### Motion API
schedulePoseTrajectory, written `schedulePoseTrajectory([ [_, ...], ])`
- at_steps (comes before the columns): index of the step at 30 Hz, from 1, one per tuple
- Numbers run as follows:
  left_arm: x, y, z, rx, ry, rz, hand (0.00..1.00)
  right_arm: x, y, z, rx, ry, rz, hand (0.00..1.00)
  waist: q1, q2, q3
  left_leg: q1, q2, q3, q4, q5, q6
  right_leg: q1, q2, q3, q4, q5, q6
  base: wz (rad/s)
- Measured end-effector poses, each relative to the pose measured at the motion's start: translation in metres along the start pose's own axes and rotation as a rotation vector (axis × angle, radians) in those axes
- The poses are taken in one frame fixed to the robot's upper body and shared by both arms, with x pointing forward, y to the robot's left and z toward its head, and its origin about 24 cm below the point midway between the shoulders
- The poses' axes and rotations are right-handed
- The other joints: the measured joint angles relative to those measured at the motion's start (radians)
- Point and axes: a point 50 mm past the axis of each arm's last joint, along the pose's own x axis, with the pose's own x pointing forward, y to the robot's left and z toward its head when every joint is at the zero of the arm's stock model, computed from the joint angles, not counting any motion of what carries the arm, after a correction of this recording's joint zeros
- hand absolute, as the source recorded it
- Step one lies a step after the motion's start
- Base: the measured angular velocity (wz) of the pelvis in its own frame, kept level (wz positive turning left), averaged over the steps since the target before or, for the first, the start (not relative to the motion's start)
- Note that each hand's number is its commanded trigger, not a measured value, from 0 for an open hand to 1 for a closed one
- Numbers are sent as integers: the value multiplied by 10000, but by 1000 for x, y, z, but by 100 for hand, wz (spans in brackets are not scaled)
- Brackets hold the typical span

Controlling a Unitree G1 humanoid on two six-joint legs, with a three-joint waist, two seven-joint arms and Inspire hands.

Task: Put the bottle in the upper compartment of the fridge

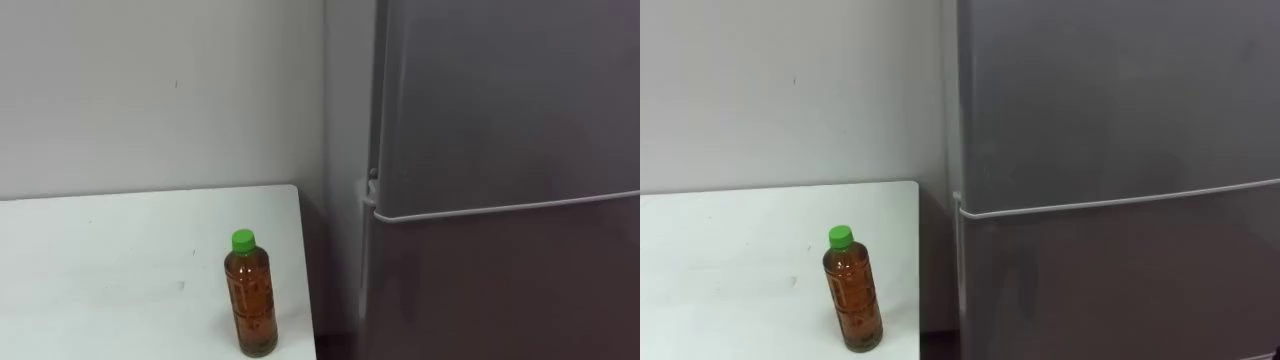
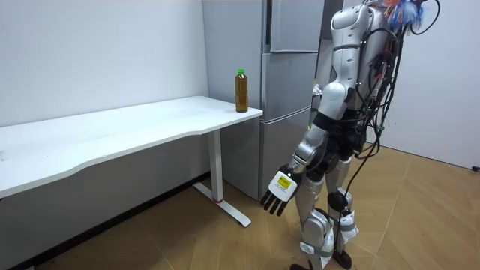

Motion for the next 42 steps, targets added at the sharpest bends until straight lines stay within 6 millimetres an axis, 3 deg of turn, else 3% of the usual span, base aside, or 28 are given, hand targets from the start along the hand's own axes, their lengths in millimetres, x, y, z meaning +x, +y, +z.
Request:
schedulePoseTrajectory([
  [20,0,1,1,774,-98,336,0,0,0,-3,79,34,-73,0,-4,-67,-23,-7,-9,-8,14,0,1,-22,-29,-122,-9,-14,4,0],
  [33,-1,3,-2,-708,18,905,0,-2,-5,-8,725,30,-297,0,-7,15,-58,53,-6,59,-56,-1,1,-30,-20,-84,20,-13,3,-1],
  [38,0,11,10,-1867,-412,1606,0,-4,-9,-11,983,63,-475,0,-4,24,-44,177,-15,18,-49,-1,-1,187,-26,-133,-16,-18,8,3],
  [42,-1,19,37,-3388,-1517,2122,0,-5,-13,-10,1033,-78,-591,0,51,79,-38,213,-17,-2,-28,-1,-1,138,-18,-25,-2,-26,4,-3],
])
